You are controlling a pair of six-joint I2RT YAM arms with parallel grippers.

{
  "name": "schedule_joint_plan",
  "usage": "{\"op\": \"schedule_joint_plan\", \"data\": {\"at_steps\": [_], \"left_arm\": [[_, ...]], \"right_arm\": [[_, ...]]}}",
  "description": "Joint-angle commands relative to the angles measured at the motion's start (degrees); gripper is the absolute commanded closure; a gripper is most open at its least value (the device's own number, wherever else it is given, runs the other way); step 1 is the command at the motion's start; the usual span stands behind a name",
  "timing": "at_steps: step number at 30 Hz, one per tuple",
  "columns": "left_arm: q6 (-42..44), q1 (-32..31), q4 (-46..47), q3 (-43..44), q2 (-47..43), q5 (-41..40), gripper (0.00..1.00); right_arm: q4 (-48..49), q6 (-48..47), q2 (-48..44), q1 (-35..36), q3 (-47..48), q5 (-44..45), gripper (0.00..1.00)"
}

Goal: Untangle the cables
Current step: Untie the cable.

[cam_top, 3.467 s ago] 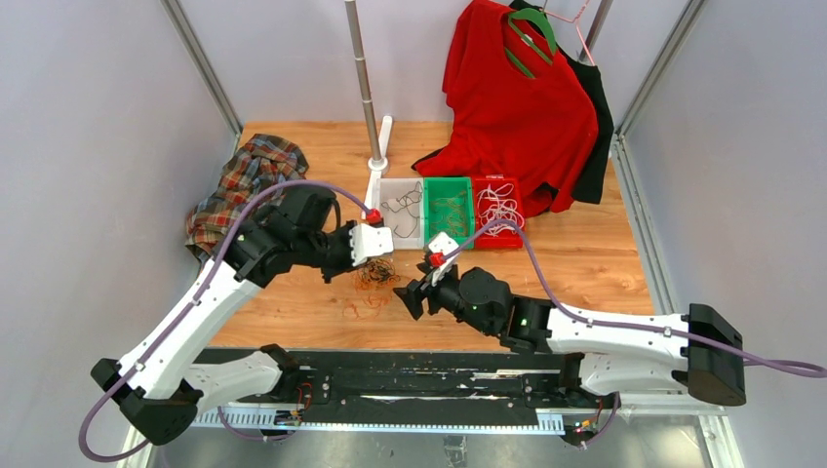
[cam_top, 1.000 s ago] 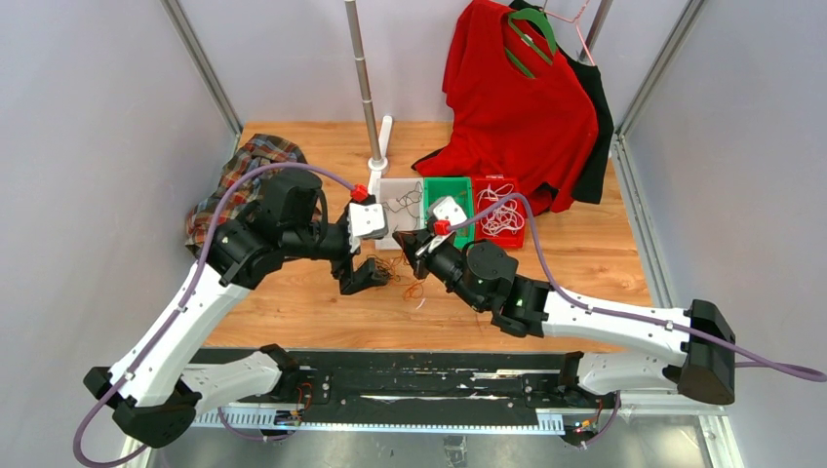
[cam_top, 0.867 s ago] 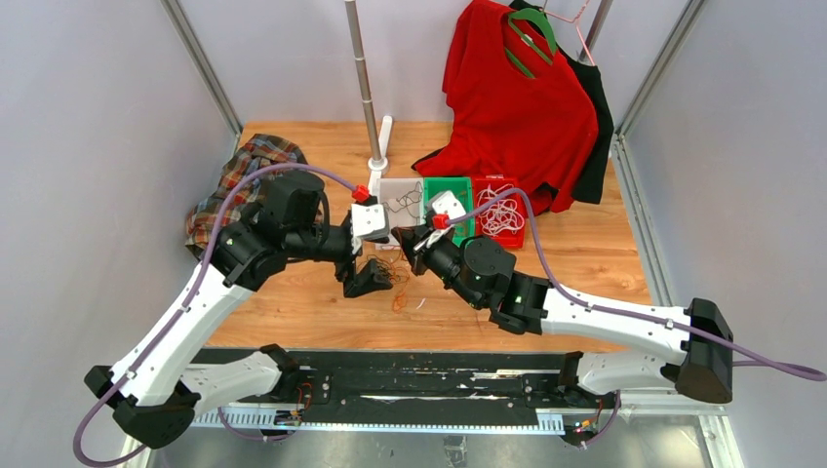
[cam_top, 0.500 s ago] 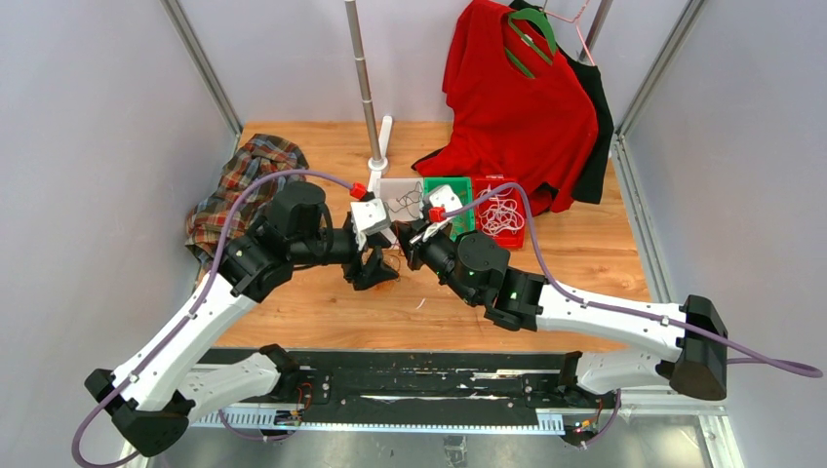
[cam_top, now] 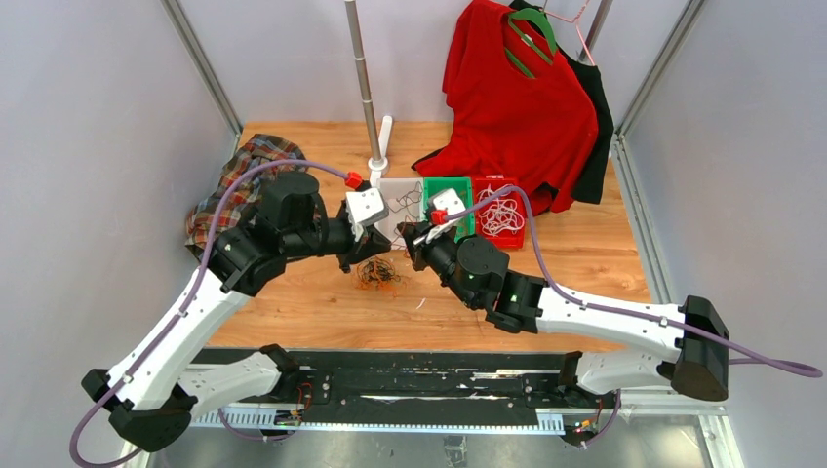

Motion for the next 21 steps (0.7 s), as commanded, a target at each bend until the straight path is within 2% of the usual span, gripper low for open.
{"op": "schedule_joint_plan", "data": {"at_steps": [1, 4, 8, 14, 21], "left_arm": [[8.7, -0.3, -13.0, 9.2, 2.9, 10.2, 1.00], [12.1, -0.3, -18.8, 14.2, 4.5, 15.2, 1.00], [11.8, -0.3, -22.1, 21.2, 7.2, 19.3, 1.00], [11.4, -0.3, -22.4, 27.6, 9.2, 22.1, 1.00], [10.9, -0.3, -22.4, 35.7, 11.1, 22.7, 1.00]], "right_arm": [[3.1, -1.4, -1.5, -0.8, -2.2, 2.4, 0.95], [4.3, -1.2, -0.5, -1.5, -3.1, 1.7, 0.90], [5.0, 0.5, 1.2, -2.7, -4.4, 0.6, 0.89], [6.6, 4.3, 2.7, -5.1, -6.9, -1.6, 0.75], [8.9, 7.2, 4.9, -6.0, -11.0, -1.5, 0.72]]}}
